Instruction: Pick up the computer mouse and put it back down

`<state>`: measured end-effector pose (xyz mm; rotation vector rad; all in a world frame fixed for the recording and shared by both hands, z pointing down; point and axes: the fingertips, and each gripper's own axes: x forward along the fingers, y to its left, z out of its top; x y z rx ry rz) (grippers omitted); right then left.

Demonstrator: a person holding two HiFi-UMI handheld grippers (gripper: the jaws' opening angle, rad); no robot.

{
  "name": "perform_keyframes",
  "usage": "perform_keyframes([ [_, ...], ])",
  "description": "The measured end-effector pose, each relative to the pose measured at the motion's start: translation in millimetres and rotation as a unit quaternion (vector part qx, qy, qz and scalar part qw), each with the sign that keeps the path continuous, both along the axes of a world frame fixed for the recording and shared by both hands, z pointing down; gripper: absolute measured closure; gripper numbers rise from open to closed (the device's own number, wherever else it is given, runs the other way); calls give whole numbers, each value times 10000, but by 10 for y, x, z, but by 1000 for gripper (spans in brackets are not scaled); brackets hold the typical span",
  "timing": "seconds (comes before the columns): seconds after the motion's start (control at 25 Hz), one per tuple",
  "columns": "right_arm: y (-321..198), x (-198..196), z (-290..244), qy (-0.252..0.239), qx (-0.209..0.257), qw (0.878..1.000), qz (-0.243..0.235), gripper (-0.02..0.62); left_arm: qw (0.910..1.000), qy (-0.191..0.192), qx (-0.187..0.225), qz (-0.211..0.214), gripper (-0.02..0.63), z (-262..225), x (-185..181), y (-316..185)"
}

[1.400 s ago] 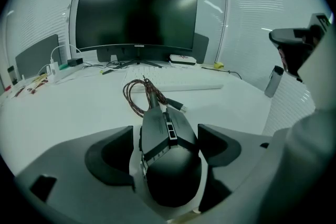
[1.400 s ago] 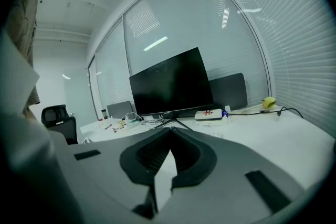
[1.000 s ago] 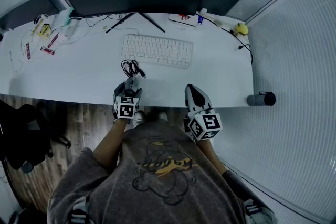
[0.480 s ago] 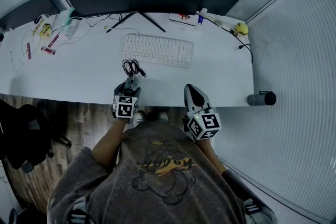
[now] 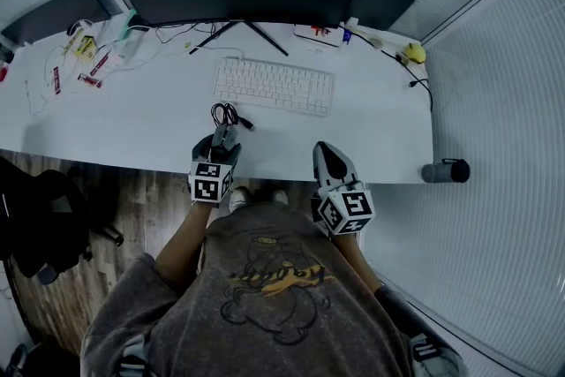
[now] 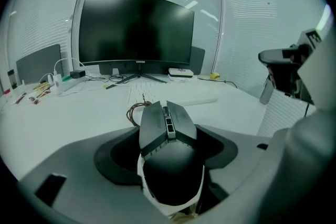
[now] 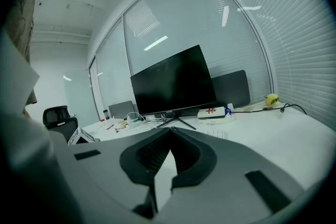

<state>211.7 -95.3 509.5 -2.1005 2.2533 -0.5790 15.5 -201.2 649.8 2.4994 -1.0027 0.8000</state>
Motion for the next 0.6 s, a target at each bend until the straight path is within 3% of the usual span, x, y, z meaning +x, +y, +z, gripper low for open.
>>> perform_keyframes([
  [0.6,-250,-310,-25,32,100,9991,-409,589,9929,839,827,-187,288,-1207,-96,-287],
])
